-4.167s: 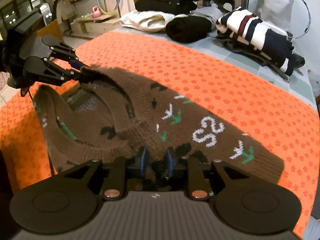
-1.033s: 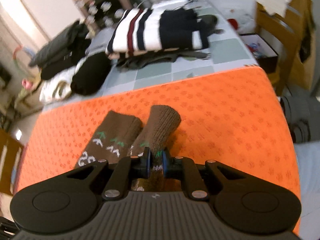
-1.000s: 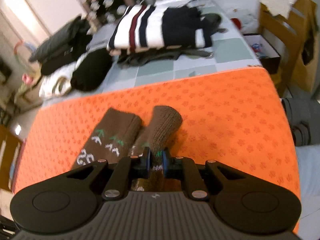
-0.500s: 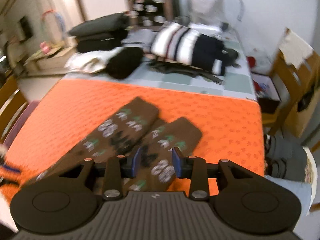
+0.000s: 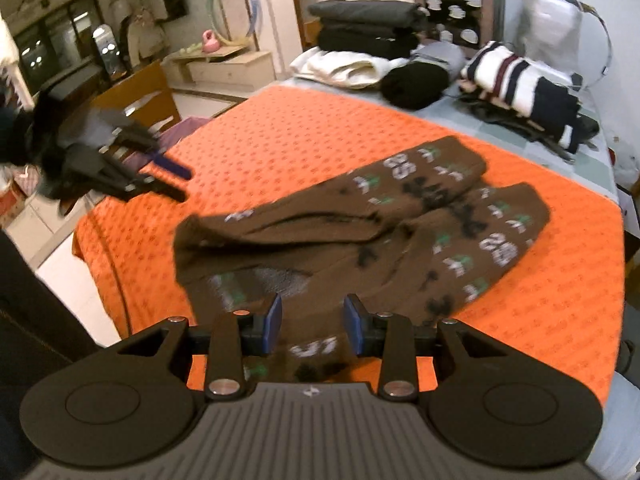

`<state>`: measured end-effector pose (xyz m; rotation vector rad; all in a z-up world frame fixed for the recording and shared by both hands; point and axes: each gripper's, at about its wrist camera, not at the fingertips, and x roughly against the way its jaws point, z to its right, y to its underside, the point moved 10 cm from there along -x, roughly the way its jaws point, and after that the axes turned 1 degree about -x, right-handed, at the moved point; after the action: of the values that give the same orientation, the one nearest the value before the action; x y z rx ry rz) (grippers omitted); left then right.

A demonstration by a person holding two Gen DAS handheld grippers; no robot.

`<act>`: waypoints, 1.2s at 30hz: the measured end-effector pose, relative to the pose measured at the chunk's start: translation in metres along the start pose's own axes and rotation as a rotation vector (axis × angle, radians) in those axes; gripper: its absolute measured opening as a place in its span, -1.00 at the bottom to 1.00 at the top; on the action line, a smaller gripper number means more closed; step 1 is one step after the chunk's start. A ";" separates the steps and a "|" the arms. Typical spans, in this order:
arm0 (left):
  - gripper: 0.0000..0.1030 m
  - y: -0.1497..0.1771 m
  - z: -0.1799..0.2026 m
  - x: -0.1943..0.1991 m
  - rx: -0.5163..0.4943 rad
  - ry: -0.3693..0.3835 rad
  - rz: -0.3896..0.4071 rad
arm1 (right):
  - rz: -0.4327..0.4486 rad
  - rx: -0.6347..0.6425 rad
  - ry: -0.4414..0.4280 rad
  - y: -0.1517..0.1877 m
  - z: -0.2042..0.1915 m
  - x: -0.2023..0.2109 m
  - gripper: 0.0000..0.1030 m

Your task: Fold clothes

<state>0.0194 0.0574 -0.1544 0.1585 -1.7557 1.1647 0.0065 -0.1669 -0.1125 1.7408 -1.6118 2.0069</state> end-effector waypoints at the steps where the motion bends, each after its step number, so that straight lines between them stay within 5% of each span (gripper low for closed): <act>1: -0.32 -0.001 0.001 -0.006 -0.047 -0.006 0.002 | -0.001 0.006 0.018 0.004 -0.004 -0.004 -0.23; 6: -0.34 -0.007 0.021 -0.030 -0.251 0.022 0.039 | -0.008 -0.009 0.166 0.020 -0.007 -0.033 -0.24; 19: -0.56 0.016 0.091 -0.038 -0.652 0.218 0.123 | -0.044 0.062 0.198 0.060 -0.064 -0.060 -0.24; 28: -0.44 0.005 0.085 -0.024 -0.734 0.280 0.154 | -0.027 0.185 0.201 0.059 -0.074 -0.021 -0.19; 36: -0.17 0.015 0.050 -0.021 -0.820 0.209 0.112 | -0.111 0.363 0.290 0.078 -0.056 -0.006 -0.08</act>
<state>-0.0109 0.0193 -0.1831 -0.5374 -1.9244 0.4370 -0.0784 -0.1608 -0.1582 1.4930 -1.0961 2.4729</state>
